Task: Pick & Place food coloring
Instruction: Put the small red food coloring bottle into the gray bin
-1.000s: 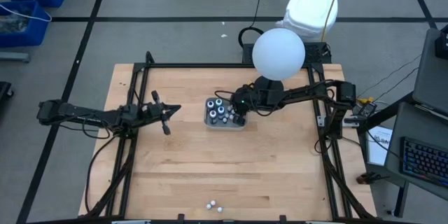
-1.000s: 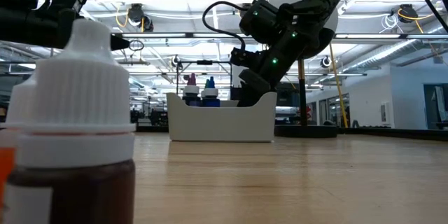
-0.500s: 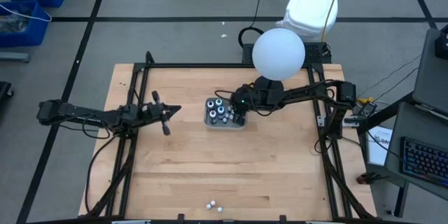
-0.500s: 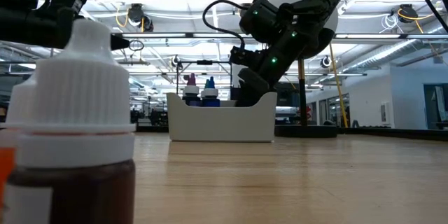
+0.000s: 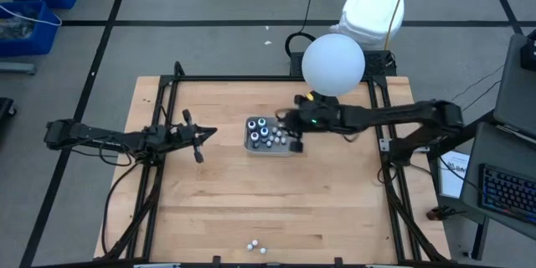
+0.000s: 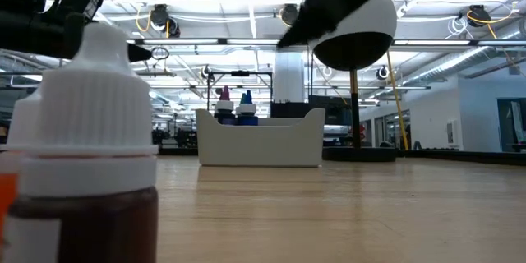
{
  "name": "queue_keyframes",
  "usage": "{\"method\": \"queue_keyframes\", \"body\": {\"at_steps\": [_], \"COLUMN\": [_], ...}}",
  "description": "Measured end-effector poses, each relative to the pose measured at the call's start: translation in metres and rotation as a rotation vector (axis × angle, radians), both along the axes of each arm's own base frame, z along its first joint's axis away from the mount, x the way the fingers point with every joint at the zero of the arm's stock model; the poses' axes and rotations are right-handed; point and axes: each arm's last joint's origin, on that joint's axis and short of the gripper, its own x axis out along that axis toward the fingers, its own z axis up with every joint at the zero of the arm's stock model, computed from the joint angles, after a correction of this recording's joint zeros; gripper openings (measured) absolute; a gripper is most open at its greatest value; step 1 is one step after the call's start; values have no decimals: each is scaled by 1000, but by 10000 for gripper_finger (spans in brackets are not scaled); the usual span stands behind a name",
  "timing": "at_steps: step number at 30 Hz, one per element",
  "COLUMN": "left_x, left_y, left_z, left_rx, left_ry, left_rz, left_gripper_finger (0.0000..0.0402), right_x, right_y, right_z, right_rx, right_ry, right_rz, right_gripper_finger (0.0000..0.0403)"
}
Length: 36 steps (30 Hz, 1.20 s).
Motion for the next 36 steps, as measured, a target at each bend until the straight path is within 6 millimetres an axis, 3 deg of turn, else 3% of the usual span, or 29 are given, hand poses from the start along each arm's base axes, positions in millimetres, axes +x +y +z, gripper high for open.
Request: {"method": "queue_keyframes", "body": {"at_steps": [6, 10, 13, 18, 29, 36], "left_x": [0, 0, 0, 0, 0, 0], "left_y": [0, 0, 0, 0, 0, 0], "left_z": [0, 0, 1, 2, 3, 3], "left_rx": [-3, -59, -105, -104, -102, -103], "left_ry": [-2, -18, -44, -60, -62, -63], "left_rz": [-2, -1, 0, -1, -1, -1], "left_gripper_finger": [12, 12, 12, 12, 12, 12], "right_x": [-43, -79, -105, -138, -177, -193], "right_y": [25, 30, 28, 29, 35, 34], "right_z": [55, 61, 51, 15, -48, -63], "right_rx": [3, 7, 25, 99, 170, 133], "right_ry": [-169, -297, -388, -450, -587, -716], "right_rz": [217, 256, 222, 186, 202, 185], "right_gripper_finger": [47, 9, 6, 1, 1, 0]}}
